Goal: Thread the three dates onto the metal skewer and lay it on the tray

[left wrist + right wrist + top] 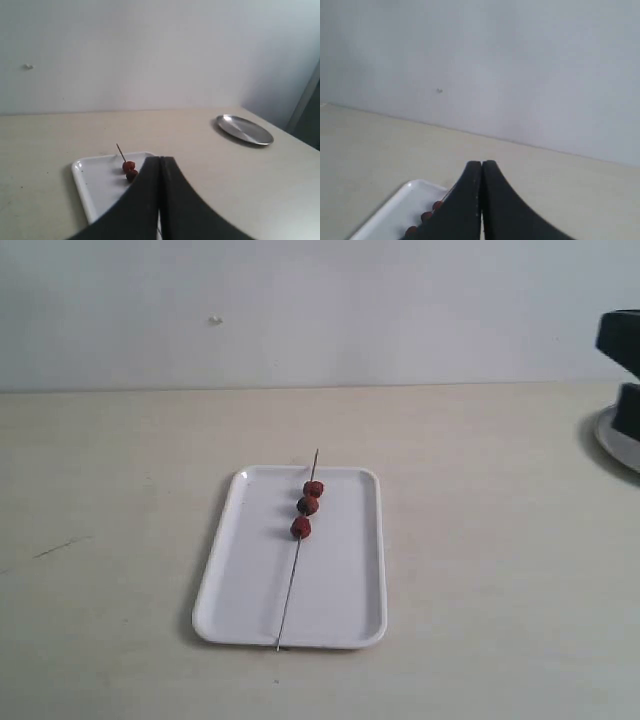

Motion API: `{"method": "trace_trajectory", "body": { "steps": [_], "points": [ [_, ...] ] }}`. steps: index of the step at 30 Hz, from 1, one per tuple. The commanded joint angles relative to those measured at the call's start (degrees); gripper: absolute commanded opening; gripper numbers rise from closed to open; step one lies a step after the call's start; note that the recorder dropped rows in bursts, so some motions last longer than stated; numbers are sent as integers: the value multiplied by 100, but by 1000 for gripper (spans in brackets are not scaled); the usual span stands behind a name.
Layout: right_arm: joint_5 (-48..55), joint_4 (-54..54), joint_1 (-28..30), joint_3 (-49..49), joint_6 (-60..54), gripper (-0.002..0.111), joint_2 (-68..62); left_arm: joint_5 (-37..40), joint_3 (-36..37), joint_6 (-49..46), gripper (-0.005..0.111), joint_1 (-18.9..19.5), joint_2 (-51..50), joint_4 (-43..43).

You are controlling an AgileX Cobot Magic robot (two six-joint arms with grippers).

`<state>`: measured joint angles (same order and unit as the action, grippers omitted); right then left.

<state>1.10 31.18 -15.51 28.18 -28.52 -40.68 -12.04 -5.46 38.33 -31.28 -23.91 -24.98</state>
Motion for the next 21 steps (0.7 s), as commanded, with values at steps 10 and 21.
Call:
{"method": "trace_trajectory", "body": {
  "steps": [10, 21],
  "points": [
    [442, 327, -17, -1385, 68, 0, 3615, 827, 546, 561, 0, 17, 1684, 64],
    [918, 628, -17, -2388, 592, 0, 4068, 1156, 546, 539, 0, 17, 1693, 28]
  ]
}}
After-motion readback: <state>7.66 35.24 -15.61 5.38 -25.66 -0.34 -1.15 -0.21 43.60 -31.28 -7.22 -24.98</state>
